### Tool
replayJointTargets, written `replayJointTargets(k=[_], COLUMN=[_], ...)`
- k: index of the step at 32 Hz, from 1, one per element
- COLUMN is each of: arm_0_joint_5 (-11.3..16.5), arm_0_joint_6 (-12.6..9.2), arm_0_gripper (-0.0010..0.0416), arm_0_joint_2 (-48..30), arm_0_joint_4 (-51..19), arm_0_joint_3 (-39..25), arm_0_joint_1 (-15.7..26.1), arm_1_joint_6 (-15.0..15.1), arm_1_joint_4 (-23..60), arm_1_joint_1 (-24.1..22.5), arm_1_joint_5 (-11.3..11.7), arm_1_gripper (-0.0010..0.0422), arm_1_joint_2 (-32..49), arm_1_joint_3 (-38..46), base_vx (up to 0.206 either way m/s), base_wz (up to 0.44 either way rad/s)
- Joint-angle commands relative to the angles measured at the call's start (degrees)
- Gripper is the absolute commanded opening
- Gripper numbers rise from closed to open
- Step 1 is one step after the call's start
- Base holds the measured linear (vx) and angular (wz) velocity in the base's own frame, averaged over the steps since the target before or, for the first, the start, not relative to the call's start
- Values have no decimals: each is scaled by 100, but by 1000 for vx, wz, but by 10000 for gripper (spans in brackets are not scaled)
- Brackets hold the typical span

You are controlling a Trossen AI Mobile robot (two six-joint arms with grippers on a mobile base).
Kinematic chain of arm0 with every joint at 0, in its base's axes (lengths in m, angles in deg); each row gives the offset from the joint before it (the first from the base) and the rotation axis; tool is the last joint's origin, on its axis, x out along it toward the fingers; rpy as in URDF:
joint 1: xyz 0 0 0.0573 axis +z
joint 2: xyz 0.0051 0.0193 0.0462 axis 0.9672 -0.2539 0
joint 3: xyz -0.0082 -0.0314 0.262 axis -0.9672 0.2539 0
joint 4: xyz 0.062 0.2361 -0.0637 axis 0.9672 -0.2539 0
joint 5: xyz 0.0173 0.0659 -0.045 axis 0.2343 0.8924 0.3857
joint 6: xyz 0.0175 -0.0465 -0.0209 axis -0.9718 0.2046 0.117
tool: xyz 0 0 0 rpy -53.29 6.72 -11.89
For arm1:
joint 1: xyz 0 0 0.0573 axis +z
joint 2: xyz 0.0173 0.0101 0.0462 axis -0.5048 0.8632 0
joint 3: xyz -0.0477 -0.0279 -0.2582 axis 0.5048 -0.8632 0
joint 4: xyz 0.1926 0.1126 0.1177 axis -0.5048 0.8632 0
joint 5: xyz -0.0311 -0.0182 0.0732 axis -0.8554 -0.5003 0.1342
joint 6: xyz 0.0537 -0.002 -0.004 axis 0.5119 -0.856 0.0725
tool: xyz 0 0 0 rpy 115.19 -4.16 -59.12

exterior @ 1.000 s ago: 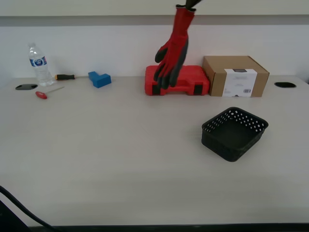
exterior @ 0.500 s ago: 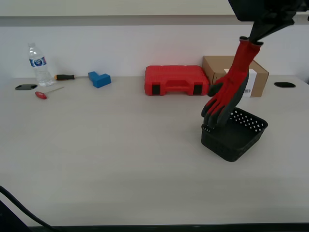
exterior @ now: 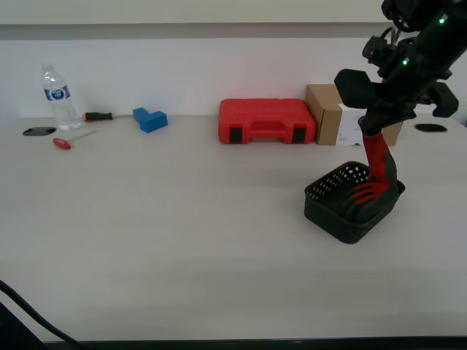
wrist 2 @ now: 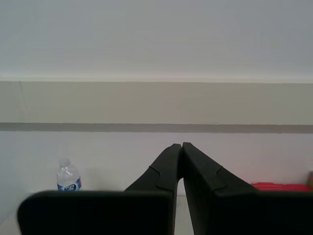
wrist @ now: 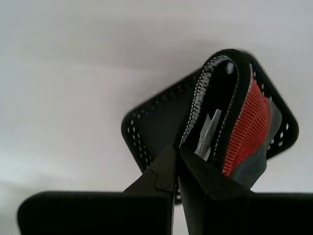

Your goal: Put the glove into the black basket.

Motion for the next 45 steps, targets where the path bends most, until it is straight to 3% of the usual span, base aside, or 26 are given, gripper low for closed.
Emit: replayJointTargets(k=[1,6,10,15,18,21,25,32,45], arm_0_joint_5=[-149,-431,-122,-118,-125,-122,-129,-125,-127], arm_0_joint_6=[9,-7,-170,-186,-46,153,190,354,317], arm_0_gripper=[0,0,4,47,103,132,153,153,153], arm_0_joint_2=[-107,-101,-105,-105,-105,-103,-57,-50,-50], arm_0_joint_4=[7,-9,33,11,-17,24,83,63,295], arm_0_joint_3=[17,20,20,20,20,20,-243,-737,-732], arm_0_joint_1=[2,2,-4,-35,-35,-35,-35,-33,-33], arm_1_joint_6=[0,0,2,2,0,2,2,2,2], arm_1_joint_4=[-24,-28,-28,-31,-31,-31,-31,-28,-28], arm_1_joint_1=[0,0,2,0,0,0,0,2,2], arm_1_joint_5=[-15,-13,-13,-15,-15,-13,-15,-15,-15], arm_1_gripper=[0,0,0,0,0,0,0,0,0], arm_1_joint_2=[2,2,2,2,2,2,2,2,2], arm_1_joint_3=[0,0,0,0,0,0,0,0,0], base_vx=[0,0,0,0,0,0,0,0,0], base_wz=[0,0,0,0,0,0,0,0,0])
